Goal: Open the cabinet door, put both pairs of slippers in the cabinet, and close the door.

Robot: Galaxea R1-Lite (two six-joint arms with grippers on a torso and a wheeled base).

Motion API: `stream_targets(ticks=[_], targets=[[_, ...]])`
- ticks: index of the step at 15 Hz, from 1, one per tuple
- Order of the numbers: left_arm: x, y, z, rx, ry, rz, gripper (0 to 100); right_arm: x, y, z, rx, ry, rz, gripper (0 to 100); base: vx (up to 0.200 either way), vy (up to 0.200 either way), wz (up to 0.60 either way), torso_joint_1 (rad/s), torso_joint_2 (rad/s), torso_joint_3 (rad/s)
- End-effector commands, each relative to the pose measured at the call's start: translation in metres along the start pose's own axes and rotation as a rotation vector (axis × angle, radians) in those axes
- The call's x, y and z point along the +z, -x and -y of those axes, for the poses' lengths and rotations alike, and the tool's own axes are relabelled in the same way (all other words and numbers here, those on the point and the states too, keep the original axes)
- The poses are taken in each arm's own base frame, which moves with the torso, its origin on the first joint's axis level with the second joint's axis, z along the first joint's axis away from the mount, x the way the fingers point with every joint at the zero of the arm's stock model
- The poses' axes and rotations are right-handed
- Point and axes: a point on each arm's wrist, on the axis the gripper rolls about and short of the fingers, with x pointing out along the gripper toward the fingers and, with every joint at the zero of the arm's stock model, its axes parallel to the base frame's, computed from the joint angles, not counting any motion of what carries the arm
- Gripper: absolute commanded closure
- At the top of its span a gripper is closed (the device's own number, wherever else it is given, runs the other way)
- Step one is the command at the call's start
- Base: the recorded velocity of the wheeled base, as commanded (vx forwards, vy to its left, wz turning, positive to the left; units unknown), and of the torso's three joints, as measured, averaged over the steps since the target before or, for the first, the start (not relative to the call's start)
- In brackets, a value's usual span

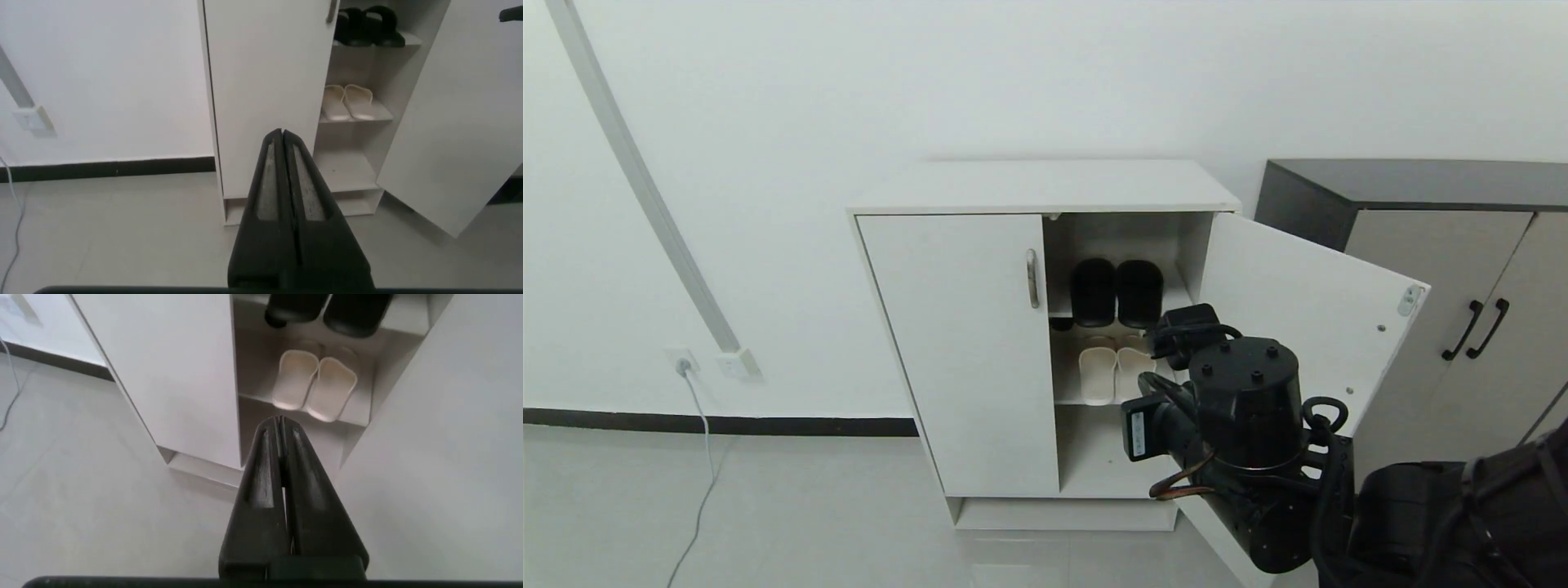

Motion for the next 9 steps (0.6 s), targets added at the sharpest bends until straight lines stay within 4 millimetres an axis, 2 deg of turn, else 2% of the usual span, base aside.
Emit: stream_targets(ticks=[1, 9], targets=[[0.0000, -0.0001, 0.0000, 0.000, 0.001, -0.001, 100, -0.0004, -0.0001, -0.0003, 0.000, 0.000, -0.001, 100, 0.000, 0.000, 0.00, 0.139, -0.47, -0.320], [0.0000, -0.0001, 0.0000, 0.000, 0.000, -0.001, 100, -0.0044, -0.0009, -0.0001, -0.005, 0.009, -0.011, 100, 0.000, 0.000, 0.00, 0.177, -0.49, -0.321]])
